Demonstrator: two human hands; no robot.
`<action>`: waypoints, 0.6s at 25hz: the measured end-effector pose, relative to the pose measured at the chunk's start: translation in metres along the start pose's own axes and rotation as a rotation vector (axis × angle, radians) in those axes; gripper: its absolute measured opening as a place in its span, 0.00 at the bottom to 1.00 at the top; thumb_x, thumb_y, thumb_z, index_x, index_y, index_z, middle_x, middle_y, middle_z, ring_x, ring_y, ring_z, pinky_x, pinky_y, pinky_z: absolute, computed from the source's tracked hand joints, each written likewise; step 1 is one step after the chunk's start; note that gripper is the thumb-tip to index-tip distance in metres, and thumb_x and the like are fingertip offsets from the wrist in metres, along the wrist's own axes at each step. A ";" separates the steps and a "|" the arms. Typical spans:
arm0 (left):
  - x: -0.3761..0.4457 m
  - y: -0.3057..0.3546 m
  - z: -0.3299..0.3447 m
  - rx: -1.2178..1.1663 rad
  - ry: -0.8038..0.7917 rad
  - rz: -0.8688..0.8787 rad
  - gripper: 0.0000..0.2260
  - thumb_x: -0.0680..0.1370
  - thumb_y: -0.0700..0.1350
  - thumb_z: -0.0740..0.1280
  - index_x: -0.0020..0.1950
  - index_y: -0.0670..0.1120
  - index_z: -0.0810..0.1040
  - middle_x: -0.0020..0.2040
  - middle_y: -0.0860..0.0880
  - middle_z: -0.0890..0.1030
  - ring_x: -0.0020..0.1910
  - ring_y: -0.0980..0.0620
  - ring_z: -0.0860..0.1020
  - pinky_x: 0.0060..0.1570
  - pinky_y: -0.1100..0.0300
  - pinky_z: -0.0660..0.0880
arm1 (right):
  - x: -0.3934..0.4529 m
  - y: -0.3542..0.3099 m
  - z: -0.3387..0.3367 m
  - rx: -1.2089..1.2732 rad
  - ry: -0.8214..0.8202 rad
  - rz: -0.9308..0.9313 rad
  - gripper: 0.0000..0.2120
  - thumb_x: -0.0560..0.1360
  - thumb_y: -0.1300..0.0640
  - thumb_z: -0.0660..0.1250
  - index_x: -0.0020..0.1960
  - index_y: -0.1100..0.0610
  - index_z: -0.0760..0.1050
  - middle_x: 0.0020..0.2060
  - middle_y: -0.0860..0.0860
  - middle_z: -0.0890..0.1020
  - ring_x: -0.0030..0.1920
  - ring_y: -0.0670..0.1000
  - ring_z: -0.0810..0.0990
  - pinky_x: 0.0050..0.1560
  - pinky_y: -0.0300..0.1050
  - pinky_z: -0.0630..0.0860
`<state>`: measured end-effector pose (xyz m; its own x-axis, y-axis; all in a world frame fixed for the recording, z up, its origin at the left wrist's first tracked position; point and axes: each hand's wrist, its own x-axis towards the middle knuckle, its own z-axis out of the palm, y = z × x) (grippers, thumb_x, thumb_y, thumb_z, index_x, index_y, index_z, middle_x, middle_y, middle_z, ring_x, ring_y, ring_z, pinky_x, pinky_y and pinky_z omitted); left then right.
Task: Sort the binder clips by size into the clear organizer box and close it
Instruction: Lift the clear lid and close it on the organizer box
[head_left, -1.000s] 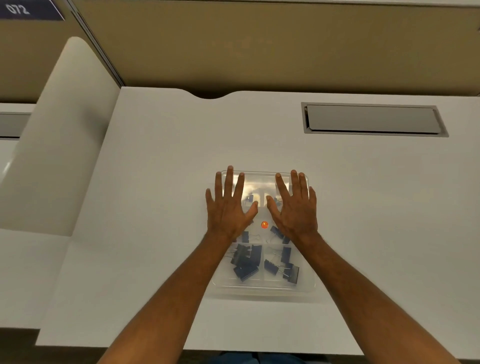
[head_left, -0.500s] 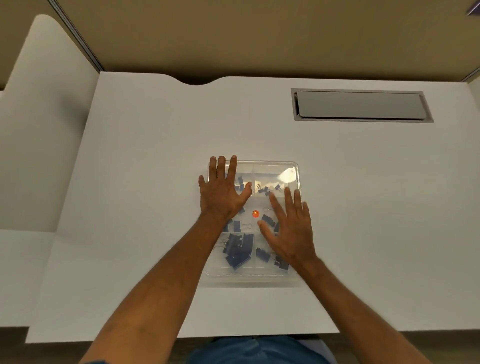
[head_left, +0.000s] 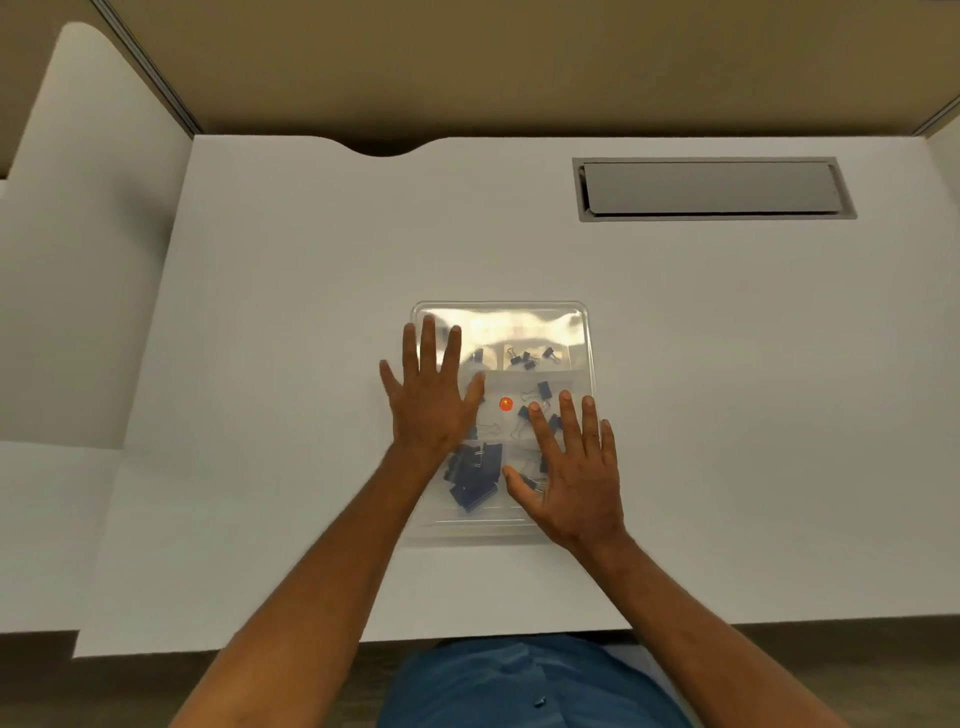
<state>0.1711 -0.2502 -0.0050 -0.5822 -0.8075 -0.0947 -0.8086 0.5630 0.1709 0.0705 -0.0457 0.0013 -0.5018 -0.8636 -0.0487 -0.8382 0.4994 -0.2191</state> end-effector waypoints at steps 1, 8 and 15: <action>-0.025 0.001 0.003 -0.004 0.007 -0.029 0.36 0.79 0.70 0.48 0.82 0.53 0.48 0.82 0.45 0.46 0.80 0.40 0.47 0.73 0.32 0.55 | 0.000 0.000 0.000 0.007 0.007 -0.004 0.42 0.76 0.27 0.56 0.82 0.47 0.50 0.82 0.54 0.47 0.82 0.58 0.43 0.79 0.64 0.50; -0.102 -0.004 0.005 -0.139 0.058 -0.015 0.34 0.80 0.65 0.55 0.82 0.53 0.49 0.82 0.50 0.46 0.64 0.45 0.71 0.52 0.53 0.79 | -0.001 0.000 0.002 0.018 0.029 -0.014 0.42 0.76 0.28 0.56 0.82 0.47 0.50 0.82 0.55 0.47 0.81 0.59 0.42 0.78 0.64 0.50; -0.101 -0.005 0.006 -0.086 0.057 -0.028 0.35 0.79 0.67 0.51 0.82 0.53 0.49 0.82 0.49 0.47 0.58 0.46 0.74 0.45 0.56 0.79 | -0.002 0.001 0.003 0.042 0.029 -0.007 0.42 0.76 0.26 0.54 0.82 0.46 0.50 0.82 0.53 0.47 0.82 0.57 0.42 0.79 0.62 0.48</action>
<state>0.2333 -0.1701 -0.0017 -0.5515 -0.8329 -0.0455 -0.8131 0.5245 0.2525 0.0714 -0.0442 -0.0019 -0.5025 -0.8644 -0.0186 -0.8322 0.4894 -0.2606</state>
